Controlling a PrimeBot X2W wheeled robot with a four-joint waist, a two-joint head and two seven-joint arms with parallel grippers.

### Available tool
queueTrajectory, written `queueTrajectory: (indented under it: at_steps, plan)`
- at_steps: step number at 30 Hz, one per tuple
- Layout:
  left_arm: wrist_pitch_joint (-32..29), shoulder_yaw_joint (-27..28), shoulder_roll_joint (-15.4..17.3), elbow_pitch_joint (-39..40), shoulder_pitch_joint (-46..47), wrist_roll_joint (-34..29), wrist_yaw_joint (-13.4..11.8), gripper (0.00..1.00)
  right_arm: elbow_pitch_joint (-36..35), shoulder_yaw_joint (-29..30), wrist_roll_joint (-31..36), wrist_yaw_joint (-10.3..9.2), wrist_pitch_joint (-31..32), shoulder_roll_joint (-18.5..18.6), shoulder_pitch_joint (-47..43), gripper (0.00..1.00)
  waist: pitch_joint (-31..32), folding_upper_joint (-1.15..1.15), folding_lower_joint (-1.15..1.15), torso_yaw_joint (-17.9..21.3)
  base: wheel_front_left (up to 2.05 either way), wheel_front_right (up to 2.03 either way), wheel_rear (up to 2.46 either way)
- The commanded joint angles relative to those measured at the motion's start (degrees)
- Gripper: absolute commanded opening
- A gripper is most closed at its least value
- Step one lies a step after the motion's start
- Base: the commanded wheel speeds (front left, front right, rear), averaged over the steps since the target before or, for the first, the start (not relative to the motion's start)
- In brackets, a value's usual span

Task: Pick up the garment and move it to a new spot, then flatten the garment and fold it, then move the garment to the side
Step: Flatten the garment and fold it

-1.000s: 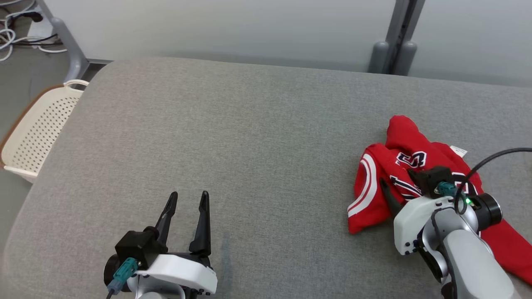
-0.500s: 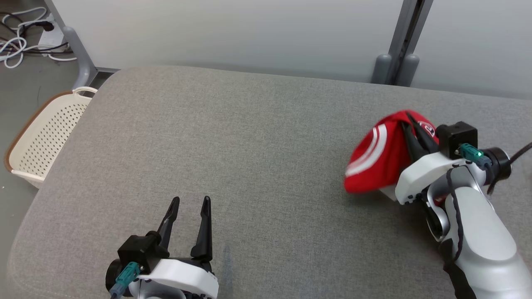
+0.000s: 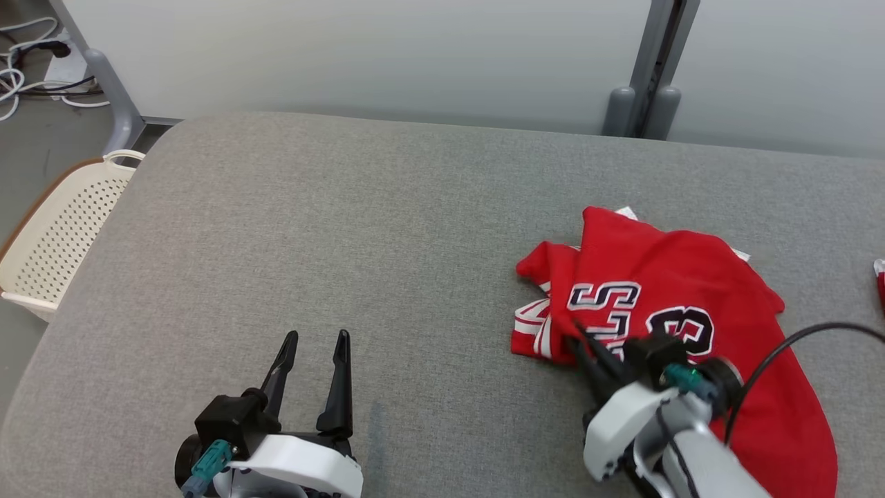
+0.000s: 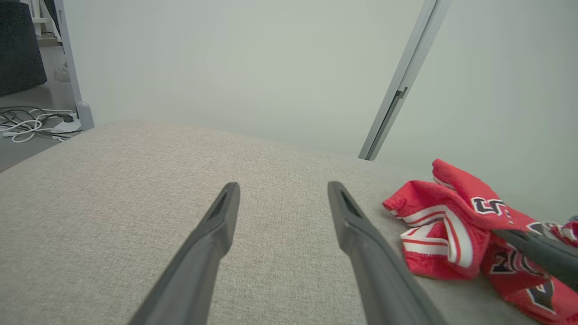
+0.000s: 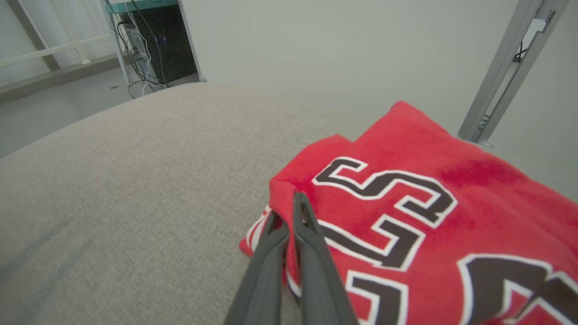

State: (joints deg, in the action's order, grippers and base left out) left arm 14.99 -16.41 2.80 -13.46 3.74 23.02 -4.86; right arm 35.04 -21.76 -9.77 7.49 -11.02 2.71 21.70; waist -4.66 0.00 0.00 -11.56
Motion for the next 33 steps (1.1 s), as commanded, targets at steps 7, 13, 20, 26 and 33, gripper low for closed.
queueTrajectory:
  at_steps: [7,13,20,26,33]
  plan:
    - [0.3,0.4,0.2,0.1,0.6,-0.5,0.2,1.0,-1.2,-6.3,-3.5,0.02,-0.1,0.4,-4.6,0.0,-0.6,0.0,0.0,1.7,0.0,0.0,0.0]
    - [0.3,0.3,0.2,0.1,0.9,-0.5,0.2,1.0,-3.4,-11.3,-6.0,0.02,0.4,0.4,-6.4,0.0,-0.6,0.0,0.0,3.1,0.0,0.0,0.0]
    - [0.3,0.5,0.2,0.1,0.9,-0.6,0.1,1.0,-5.1,-7.2,-4.9,0.02,-1.9,0.4,-5.6,1.0,-0.6,0.0,0.0,4.3,0.0,0.0,0.0]
    - [0.3,0.4,0.2,0.1,1.1,-0.6,0.3,1.0,-8.2,-1.8,-3.1,0.02,-2.7,0.4,-5.0,1.0,-0.7,0.0,0.0,4.5,0.0,0.0,0.0]
    - [0.3,-0.1,0.2,0.2,1.7,-0.1,0.1,1.0,-10.9,6.6,1.9,0.02,0.3,1.9,-2.9,1.0,-1.1,0.0,0.0,3.1,0.0,0.0,0.0]
